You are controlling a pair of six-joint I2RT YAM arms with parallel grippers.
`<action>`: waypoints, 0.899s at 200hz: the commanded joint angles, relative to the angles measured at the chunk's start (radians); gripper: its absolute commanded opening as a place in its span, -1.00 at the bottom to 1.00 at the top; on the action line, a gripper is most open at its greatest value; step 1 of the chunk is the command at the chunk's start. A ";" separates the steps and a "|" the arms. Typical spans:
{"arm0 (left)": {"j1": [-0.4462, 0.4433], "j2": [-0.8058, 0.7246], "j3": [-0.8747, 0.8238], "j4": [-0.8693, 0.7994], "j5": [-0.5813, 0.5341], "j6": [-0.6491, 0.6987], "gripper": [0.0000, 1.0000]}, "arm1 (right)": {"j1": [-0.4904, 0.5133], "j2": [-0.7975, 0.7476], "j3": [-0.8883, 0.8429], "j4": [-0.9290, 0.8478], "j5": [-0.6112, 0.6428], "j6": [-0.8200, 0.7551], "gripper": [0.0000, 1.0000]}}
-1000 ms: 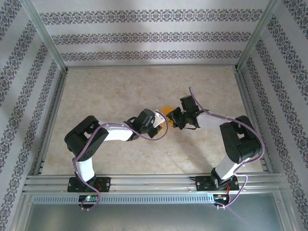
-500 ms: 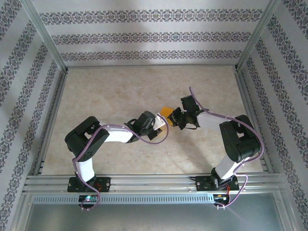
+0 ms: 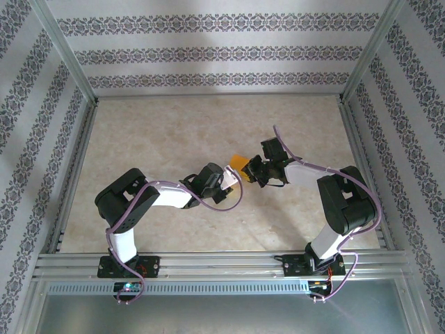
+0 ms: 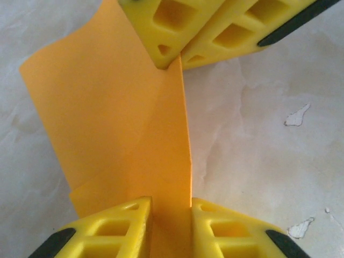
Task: Fold a paper plane with a square sheet of paper (pick it up from the middle)
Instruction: Fold the wing for the fifth time at the center of the table.
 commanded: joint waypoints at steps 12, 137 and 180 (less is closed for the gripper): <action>-0.012 -0.014 -0.012 0.039 -0.013 0.008 -0.70 | -0.019 0.005 0.025 -0.017 -0.021 -0.008 -0.73; 0.045 -0.025 0.077 -0.154 0.194 -0.329 -1.00 | -0.114 -0.101 -0.006 -0.037 0.013 -0.172 0.27; 0.102 -0.022 0.101 -0.186 0.315 -0.545 -1.00 | -0.153 -0.141 -0.022 -0.038 0.011 -0.247 0.33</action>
